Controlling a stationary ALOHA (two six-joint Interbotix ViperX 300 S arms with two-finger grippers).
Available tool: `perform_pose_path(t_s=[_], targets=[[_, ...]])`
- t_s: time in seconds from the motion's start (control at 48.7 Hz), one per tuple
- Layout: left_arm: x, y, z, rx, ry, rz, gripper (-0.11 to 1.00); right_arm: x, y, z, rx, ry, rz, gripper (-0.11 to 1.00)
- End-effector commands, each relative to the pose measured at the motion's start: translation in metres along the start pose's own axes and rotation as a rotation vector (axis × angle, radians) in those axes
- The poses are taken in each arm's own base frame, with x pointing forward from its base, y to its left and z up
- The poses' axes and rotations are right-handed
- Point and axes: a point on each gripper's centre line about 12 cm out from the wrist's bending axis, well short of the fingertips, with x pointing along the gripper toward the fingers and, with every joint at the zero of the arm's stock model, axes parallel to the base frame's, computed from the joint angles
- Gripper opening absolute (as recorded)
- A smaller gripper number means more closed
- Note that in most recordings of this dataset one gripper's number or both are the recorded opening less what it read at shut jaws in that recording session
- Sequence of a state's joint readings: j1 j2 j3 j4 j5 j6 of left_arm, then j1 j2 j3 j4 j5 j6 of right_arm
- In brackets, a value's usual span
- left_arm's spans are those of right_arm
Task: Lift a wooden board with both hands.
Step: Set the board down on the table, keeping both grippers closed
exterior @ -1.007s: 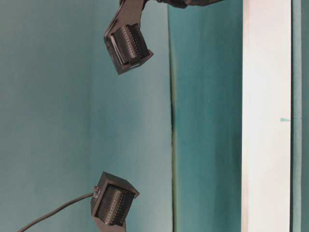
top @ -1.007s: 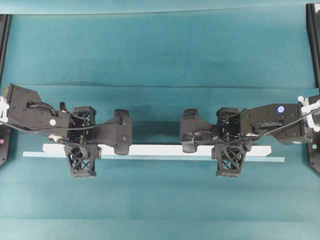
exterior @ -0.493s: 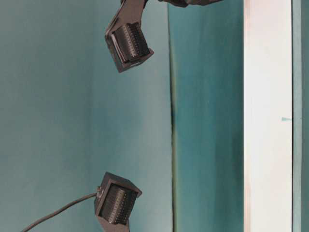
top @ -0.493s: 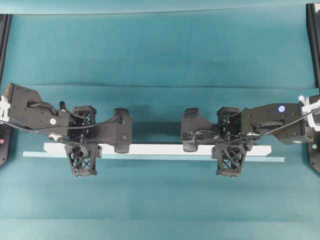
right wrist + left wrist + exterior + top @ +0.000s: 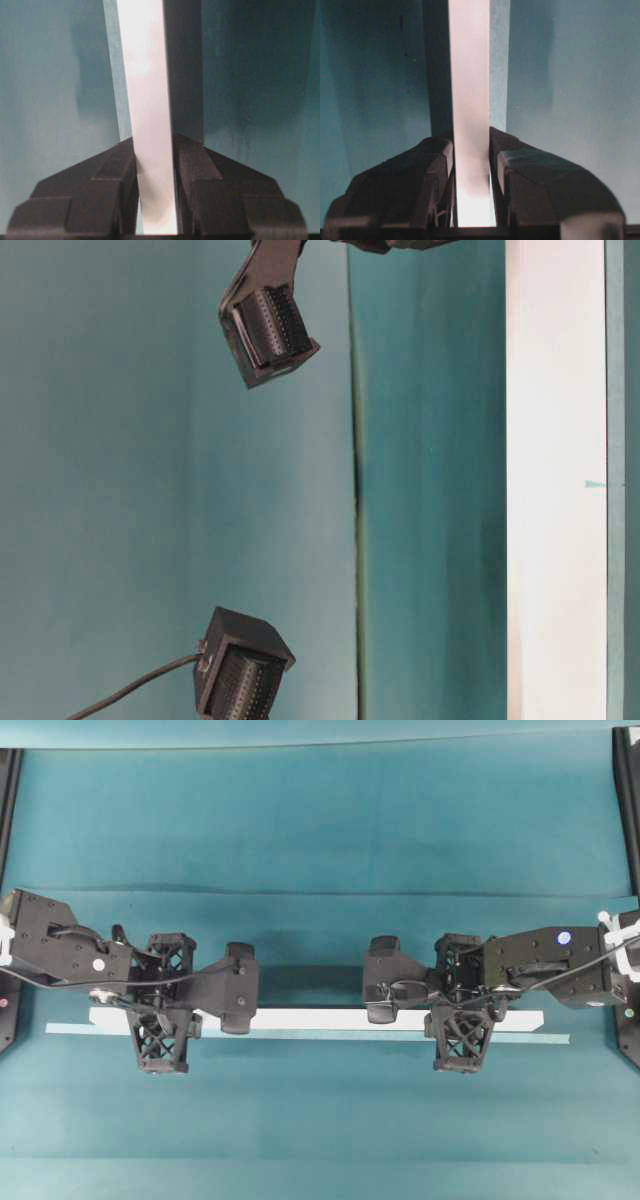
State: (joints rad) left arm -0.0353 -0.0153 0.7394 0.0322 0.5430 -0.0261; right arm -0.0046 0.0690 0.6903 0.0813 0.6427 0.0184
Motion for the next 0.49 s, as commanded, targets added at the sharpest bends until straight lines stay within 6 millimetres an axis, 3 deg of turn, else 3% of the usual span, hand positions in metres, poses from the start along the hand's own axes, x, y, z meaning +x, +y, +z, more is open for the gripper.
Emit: perform_pose_path(t_s=[0.0,0.267,0.473], targets=[[-0.0048,-0.0019,0.0062,0.012,-0.034,-0.002,0.17,0.0027,-0.0043,0.0007,0.013,-0.001,-0.004,0.22],[-0.0054,0.0001,0.0048,0.007,-0.026,0.000,0.17,0.0027,-0.0043,0.0007,0.012,-0.001,-0.004,0.24],[-0.0068,-0.0004,0.0063,0.009,-0.032,0.000,0.17,0.0026,-0.0048,0.0000,0.016,0.005,-0.005,0.67]])
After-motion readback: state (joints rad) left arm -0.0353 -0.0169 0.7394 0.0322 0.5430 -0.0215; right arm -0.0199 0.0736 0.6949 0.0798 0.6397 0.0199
